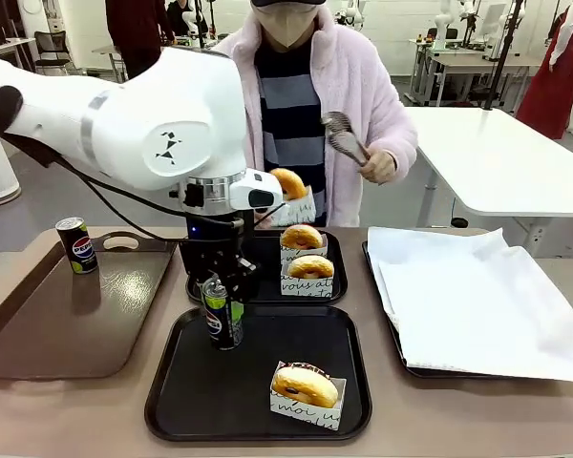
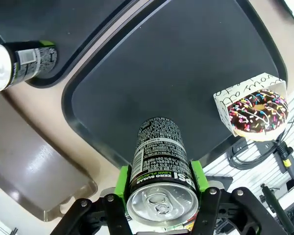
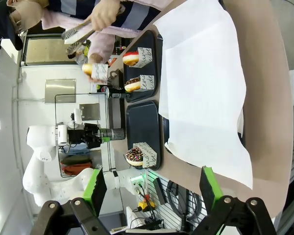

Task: Set up donuts and drinks on trays.
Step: Pick up one Pepsi coke from the Handle tray and place it on the Flat Tray without a Pepsi coke.

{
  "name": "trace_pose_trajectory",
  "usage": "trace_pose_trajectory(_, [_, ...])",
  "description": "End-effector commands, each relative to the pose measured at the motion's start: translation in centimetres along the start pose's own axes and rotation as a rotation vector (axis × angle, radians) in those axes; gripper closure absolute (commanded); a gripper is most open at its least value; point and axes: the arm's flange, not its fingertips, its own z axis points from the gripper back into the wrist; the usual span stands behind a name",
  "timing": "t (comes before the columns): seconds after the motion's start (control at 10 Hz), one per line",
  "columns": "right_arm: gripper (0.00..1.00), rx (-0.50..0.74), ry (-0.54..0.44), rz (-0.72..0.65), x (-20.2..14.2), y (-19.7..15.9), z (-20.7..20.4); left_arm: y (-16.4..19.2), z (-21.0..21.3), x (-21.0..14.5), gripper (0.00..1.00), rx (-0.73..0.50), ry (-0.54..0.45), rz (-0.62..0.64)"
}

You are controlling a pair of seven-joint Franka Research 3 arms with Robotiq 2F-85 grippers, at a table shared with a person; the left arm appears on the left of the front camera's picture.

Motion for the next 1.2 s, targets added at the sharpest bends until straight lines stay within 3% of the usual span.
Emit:
trace_pose_trajectory(0.0, [0.00,0.012,-0.005,0.008,0.0,0.1,0.1,-0.1,0.0,0.6,0.42,-0.017,0.038,-0.002])
trace_pose_trajectory(0.2, [0.00,0.012,-0.005,0.008,0.0,0.1,0.1,0.5,2.0,-4.0,0.42,-0.068,0.090,-0.100])
trace_pose_trajectory(0.4, [0.00,0.012,-0.005,0.008,0.0,0.1,0.1,-0.5,5.6,-13.7,0.42,-0.101,0.081,-0.283])
trace_pose_trajectory(0.5, [0.00,0.012,-0.005,0.008,0.0,0.1,0.1,-1.6,6.9,-17.0,0.42,-0.049,0.028,-0.336])
trace_pose_trajectory(0.6, [0.00,0.012,-0.005,0.008,0.0,0.1,0.1,-2.0,7.1,-18.0,0.42,-0.010,0.019,-0.348])
trace_pose_trajectory(1.0, [0.00,0.012,-0.005,0.008,0.0,0.1,0.1,-1.5,7.1,-16.3,0.42,-0.016,-0.028,-0.305])
trace_pose_trajectory(1.1, [0.00,0.012,-0.005,0.008,0.0,0.1,0.1,-1.5,6.1,-14.3,0.42,0.049,-0.171,-0.226])
